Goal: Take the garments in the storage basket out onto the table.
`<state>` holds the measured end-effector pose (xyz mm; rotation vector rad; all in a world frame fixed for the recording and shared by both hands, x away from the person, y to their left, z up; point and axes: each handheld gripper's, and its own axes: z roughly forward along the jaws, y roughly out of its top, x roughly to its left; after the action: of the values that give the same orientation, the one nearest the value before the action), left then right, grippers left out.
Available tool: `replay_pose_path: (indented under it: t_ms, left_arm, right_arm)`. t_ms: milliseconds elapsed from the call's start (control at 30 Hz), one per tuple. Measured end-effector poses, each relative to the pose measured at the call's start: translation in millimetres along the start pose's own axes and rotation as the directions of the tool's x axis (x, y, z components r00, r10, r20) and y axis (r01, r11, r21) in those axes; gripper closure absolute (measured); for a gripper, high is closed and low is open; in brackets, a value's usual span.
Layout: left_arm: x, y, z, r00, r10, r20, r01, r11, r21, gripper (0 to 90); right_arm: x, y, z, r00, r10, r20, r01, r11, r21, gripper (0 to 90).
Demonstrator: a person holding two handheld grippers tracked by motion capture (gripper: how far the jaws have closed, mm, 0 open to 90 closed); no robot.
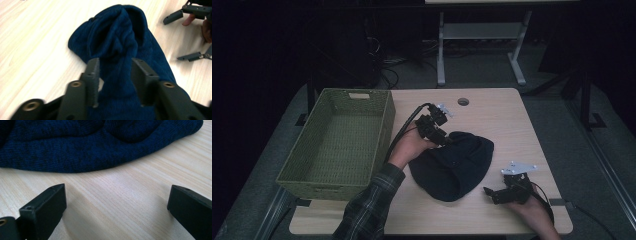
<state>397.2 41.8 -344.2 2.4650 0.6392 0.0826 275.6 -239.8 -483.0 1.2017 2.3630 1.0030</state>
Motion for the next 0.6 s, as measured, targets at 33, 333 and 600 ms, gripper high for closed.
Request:
replay_pose_path:
  t_ms: [33, 333, 600]
  left_arm:
    - [-1.3, -3.1, -2.4, 1.0000, -0.008, -0.001, 0.008, 1.0000, -0.001, 69.9]
    - [-21.0, -31.6, -1.0, 0.9986, -0.020, -0.049, 0.024, 0.9961, 0.084, 89.9]
    - [-16.2, -66.5, 27.8, 0.9956, -0.078, -0.053, 0.084, 0.9872, 0.136, 89.9]
  right_arm:
    - [0.0, 0.0, 0.0, 1.0000, 0.000, 0.000, 0.000, 1.000, 0.000, 1.7]
    - [0.0, 0.0, 0.0, 1.0000, 0.000, 0.000, 0.000, 1.000, 0.000, 1.7]
    - [0.0, 0.0, 0.0, 1.0000, 0.000, 0.000, 0.000, 1.000, 0.001, 1.7]
